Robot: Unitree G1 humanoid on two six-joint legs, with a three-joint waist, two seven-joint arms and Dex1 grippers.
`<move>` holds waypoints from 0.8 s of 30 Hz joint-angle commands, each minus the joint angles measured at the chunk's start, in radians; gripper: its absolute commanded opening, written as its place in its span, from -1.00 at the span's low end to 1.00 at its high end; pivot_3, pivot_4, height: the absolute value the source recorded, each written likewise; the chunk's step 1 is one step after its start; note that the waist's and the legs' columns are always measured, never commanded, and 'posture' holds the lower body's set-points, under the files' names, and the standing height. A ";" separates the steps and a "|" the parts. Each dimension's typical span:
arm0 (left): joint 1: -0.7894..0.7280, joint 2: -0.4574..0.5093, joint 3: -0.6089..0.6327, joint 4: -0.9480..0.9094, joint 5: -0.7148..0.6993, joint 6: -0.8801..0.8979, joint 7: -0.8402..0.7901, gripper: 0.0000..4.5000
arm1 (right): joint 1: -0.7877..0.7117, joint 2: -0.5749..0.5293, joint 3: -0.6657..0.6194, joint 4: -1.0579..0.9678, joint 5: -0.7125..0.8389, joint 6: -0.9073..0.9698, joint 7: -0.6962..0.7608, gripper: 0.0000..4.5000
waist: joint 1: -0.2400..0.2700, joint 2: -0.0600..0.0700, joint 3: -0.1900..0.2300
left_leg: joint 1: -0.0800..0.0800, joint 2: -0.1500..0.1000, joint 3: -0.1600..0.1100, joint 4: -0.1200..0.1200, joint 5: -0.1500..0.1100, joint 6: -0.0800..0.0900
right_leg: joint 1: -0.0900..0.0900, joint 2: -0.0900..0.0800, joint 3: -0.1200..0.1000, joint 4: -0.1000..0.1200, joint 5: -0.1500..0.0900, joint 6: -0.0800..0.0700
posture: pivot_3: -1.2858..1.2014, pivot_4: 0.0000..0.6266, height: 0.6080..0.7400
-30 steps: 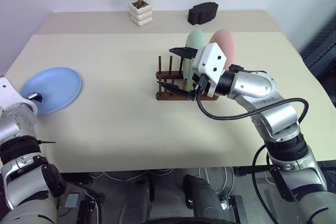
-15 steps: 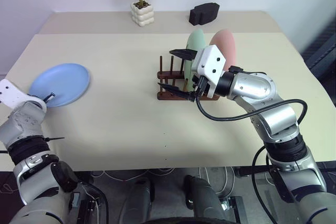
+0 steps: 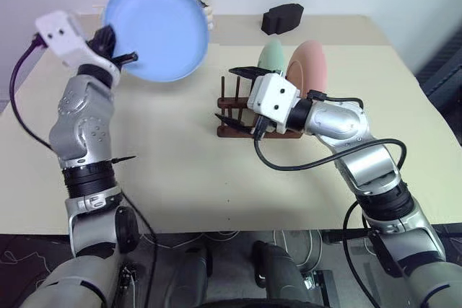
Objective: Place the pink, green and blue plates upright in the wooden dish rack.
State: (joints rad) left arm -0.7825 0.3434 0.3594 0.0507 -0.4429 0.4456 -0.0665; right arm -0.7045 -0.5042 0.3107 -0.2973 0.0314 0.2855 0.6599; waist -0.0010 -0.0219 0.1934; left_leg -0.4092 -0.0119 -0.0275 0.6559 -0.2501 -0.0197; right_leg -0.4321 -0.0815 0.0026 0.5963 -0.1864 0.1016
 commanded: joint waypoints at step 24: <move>-0.050 0.051 -0.110 -0.275 -0.033 0.119 -0.128 -1.00 | -0.145 0.088 0.078 0.318 -0.419 -0.387 -0.114 0.35 | -0.013 0.000 0.000 | 0.001 0.000 -0.001 -0.004 0.001 -0.002 | -0.001 0.001 0.000 0.001 0.000 0.000 | 0.03 -0.52 0.94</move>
State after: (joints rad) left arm -0.8007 0.3827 0.2202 -0.1756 -0.4629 0.5657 -0.1954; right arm -0.8129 -0.4218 0.4081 0.0307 -0.3792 -0.0751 0.5633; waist -0.0140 -0.0218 0.1935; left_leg -0.4085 -0.0120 -0.0289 0.6515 -0.2487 -0.0215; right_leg -0.4334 -0.0808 0.0026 0.5969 -0.1865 0.1017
